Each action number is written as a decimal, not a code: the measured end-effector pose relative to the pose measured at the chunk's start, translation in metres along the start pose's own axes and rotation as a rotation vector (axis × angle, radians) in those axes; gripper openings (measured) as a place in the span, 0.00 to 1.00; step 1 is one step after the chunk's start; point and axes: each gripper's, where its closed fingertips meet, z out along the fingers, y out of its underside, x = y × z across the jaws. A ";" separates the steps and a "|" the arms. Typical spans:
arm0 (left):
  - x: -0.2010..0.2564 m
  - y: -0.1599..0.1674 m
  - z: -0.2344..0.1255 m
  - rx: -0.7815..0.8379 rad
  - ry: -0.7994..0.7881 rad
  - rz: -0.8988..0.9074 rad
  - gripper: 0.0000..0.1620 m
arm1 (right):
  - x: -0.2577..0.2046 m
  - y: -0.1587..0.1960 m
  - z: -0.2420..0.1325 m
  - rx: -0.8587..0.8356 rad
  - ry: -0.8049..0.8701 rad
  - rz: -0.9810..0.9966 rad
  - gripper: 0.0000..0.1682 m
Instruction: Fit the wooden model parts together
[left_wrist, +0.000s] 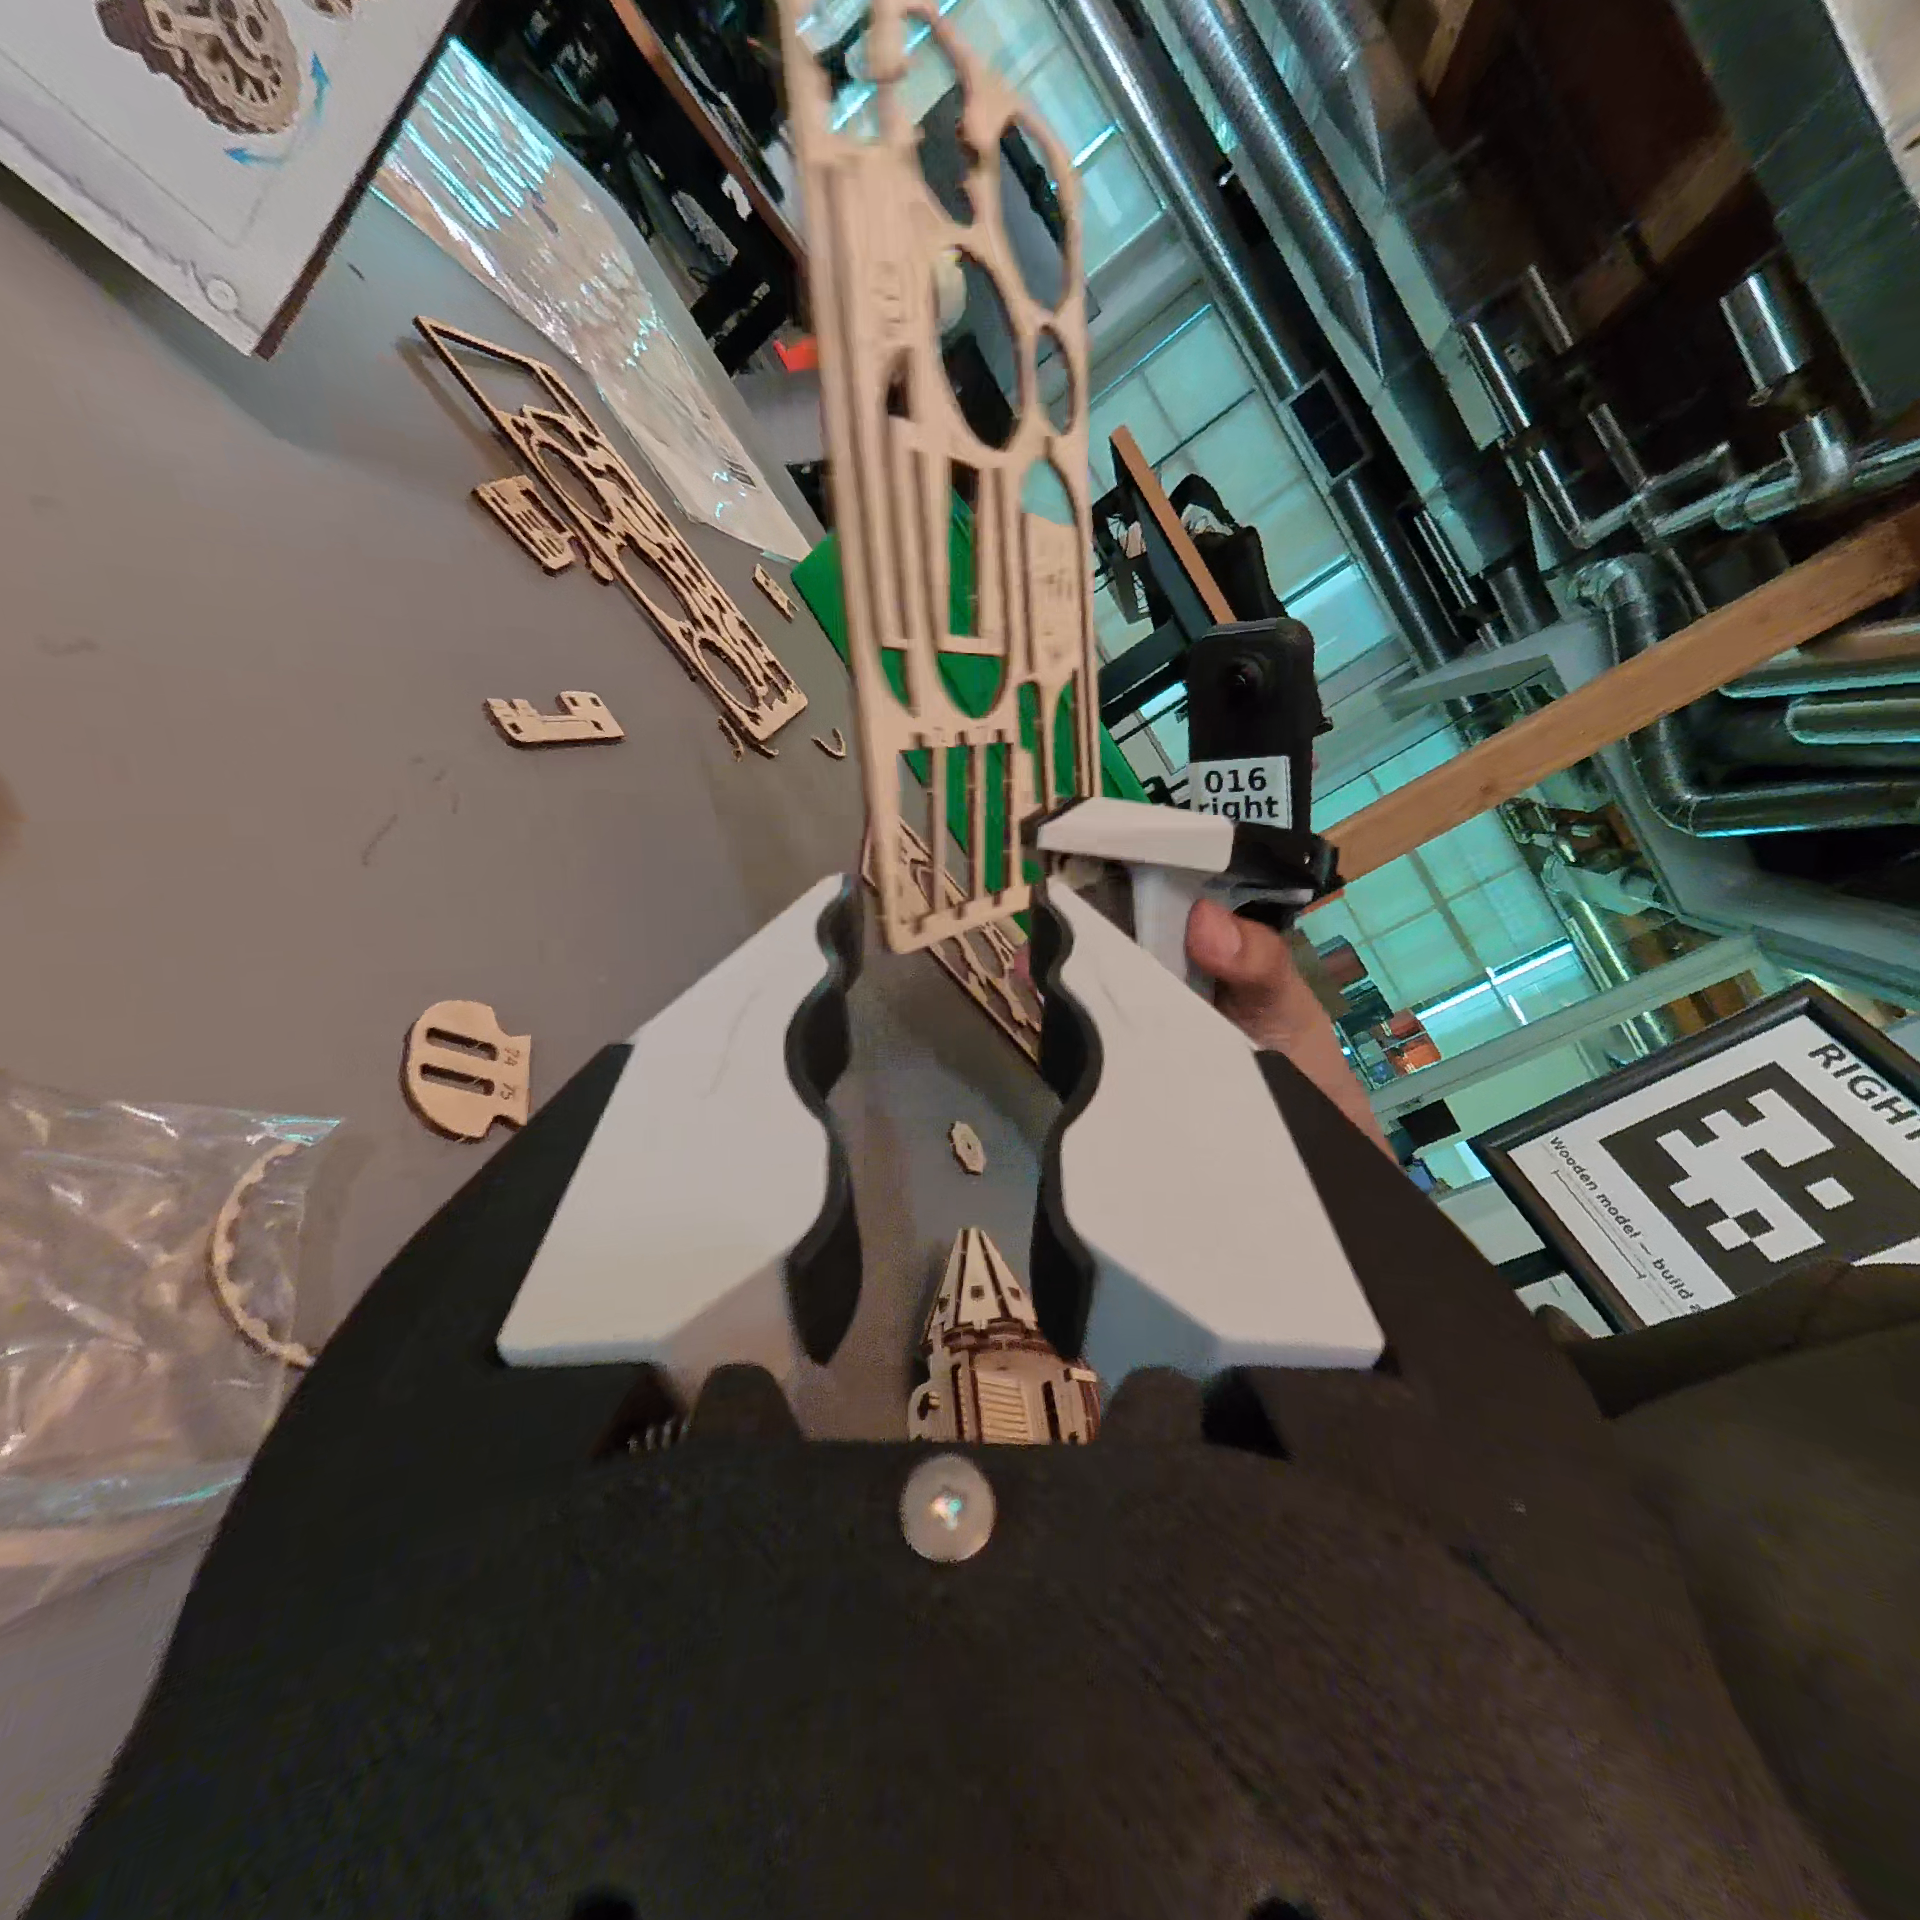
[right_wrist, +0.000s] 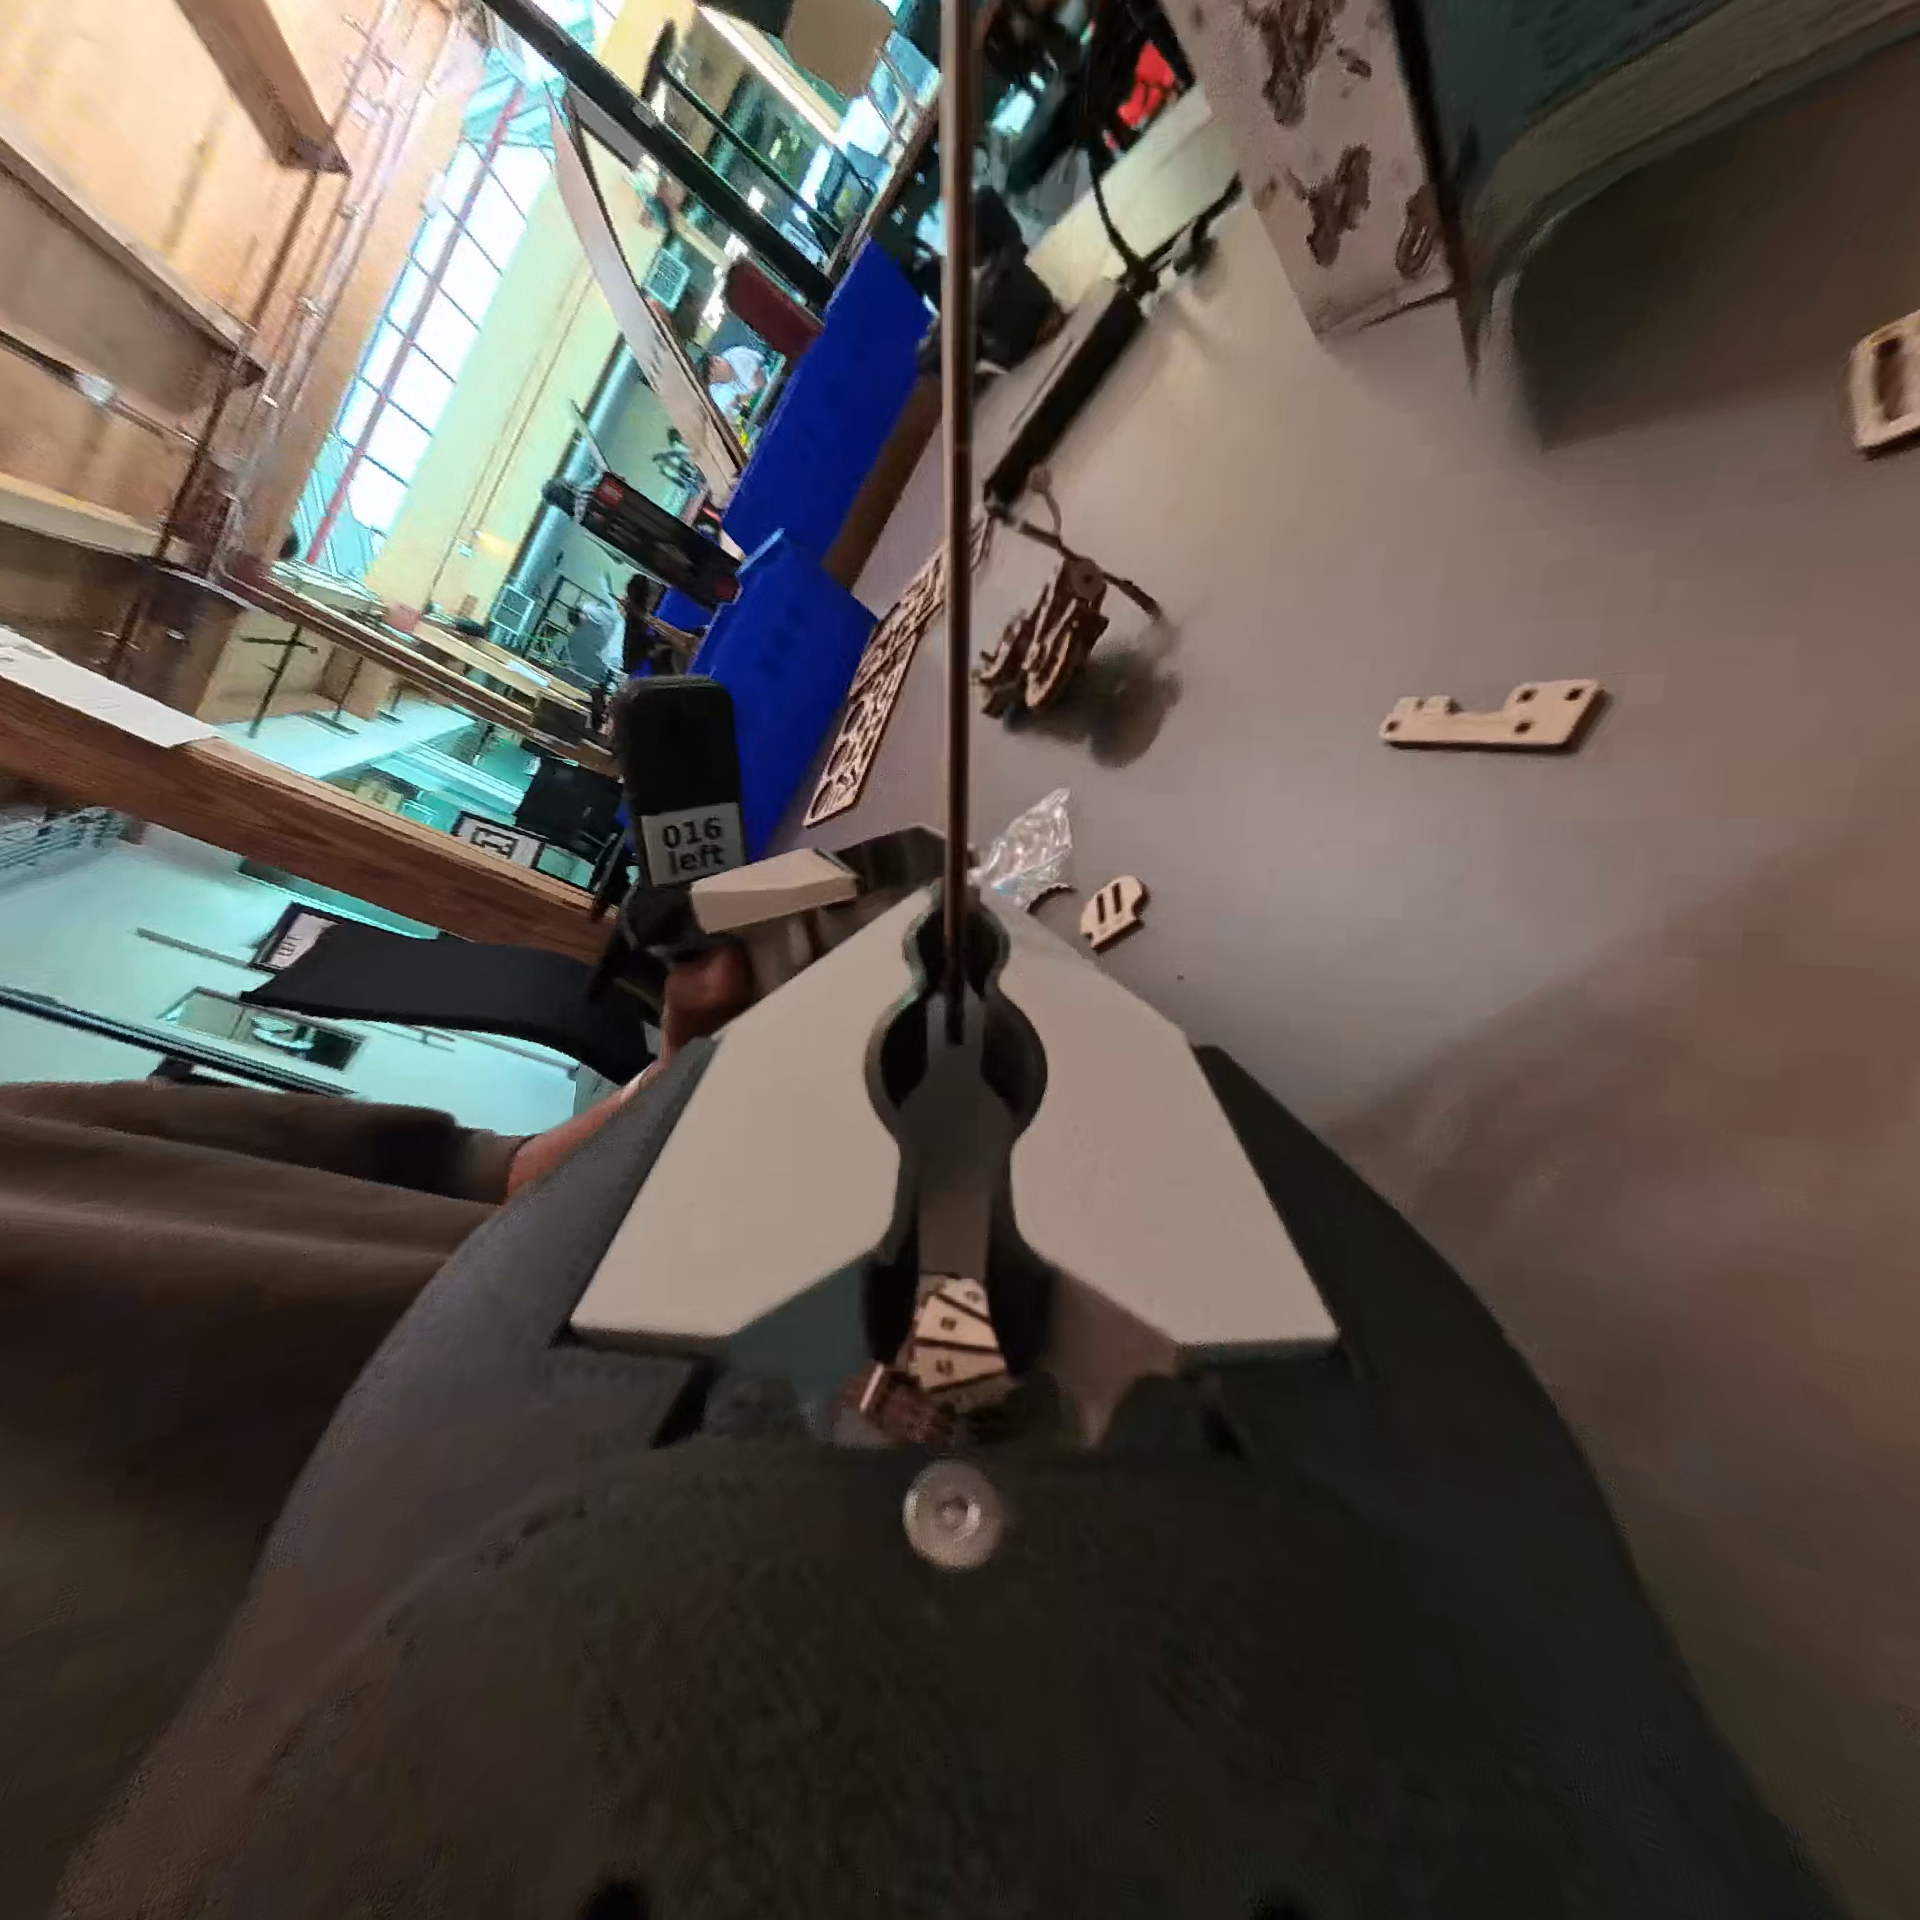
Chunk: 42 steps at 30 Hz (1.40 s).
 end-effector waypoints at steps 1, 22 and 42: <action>-0.001 -0.002 -0.001 0.007 -0.008 0.010 0.21 | 0.001 -0.005 -0.010 0.007 -0.006 0.002 0.00; -0.015 -0.022 -0.012 0.032 -0.135 0.151 0.23 | 0.123 -0.038 -0.178 -0.327 1.287 -0.520 0.33; -0.027 -0.030 -0.020 0.071 -0.134 0.090 0.20 | 0.118 -0.014 0.067 -0.468 0.625 -0.685 0.16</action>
